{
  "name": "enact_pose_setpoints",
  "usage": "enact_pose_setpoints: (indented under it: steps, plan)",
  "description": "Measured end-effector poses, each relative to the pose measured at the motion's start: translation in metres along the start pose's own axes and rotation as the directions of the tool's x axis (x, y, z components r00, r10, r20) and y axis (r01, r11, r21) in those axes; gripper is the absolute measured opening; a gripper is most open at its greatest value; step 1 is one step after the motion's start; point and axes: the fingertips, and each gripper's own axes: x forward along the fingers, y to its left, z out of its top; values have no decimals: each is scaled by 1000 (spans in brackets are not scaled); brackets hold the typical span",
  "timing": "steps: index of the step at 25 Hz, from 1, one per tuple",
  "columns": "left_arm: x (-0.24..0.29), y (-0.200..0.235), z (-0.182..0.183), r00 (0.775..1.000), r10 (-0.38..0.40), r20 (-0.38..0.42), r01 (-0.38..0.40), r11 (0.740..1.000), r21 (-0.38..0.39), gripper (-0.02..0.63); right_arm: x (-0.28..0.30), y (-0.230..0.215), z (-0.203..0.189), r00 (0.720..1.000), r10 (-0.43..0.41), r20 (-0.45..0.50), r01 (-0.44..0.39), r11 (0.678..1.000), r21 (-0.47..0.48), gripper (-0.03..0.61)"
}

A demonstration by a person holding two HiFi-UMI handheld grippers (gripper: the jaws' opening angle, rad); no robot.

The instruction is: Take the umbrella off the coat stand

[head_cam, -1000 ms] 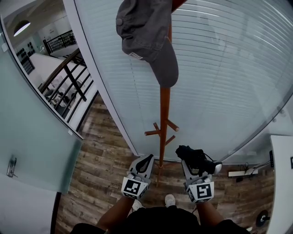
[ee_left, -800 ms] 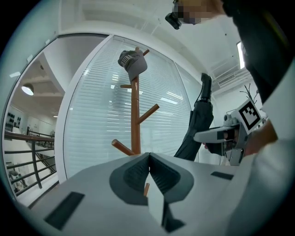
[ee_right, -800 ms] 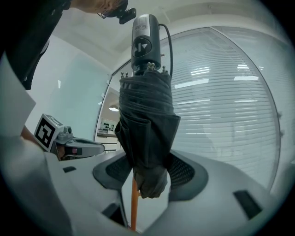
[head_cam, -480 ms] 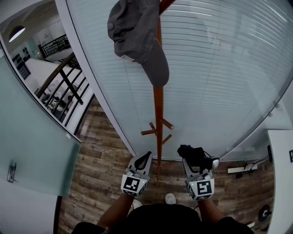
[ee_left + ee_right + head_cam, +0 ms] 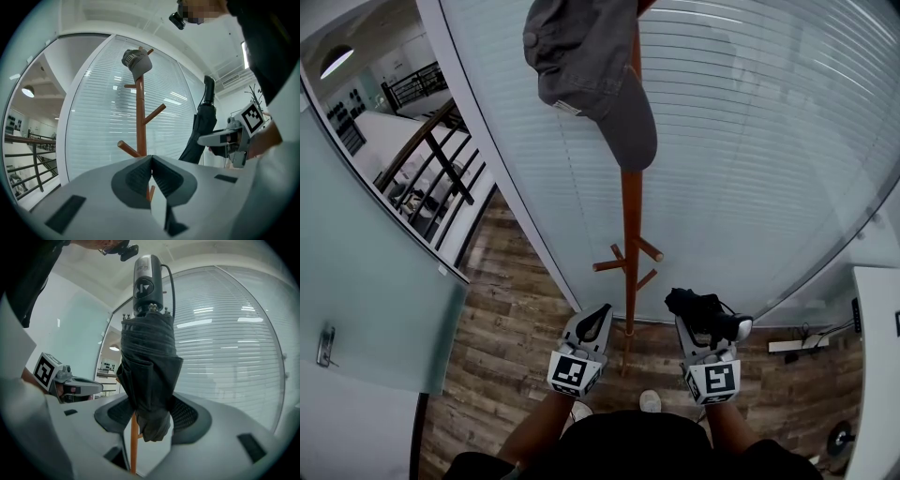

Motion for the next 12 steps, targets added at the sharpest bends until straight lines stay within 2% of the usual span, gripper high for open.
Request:
enact_pose_setpoints:
  steps: [4, 8, 12]
  plan:
    - [1, -9, -1, 1000, -24, -3, 24, 1000, -2, 14, 4, 1, 1, 1000, 10, 8, -10, 1000, 0, 238]
    - [-2, -9, -6, 1000, -20, -7, 20, 998, -53, 14, 6, 3, 2, 1000, 13, 13, -13, 1000, 5, 238]
    - [-1, -8, -7, 1000, -22, -6, 21, 999, -46, 14, 8, 3, 8, 1000, 17, 24, -17, 1000, -7, 238]
